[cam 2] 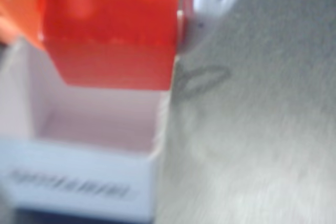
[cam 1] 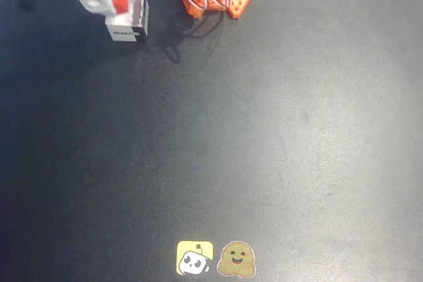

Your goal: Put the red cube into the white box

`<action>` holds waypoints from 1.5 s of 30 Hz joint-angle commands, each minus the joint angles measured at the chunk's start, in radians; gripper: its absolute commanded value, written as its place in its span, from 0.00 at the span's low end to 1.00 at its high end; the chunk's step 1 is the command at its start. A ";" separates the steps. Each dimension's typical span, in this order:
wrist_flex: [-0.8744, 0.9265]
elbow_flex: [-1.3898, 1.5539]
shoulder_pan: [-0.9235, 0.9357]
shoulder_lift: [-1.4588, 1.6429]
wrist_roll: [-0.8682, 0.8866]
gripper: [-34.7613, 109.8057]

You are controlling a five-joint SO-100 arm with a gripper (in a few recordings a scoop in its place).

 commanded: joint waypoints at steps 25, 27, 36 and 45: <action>0.092 0.061 0.069 0.080 -0.080 0.41; 0.092 0.064 0.067 0.095 -0.081 0.42; 0.041 0.002 0.074 0.051 -0.236 0.24; -0.268 0.029 -0.275 0.189 -0.561 0.24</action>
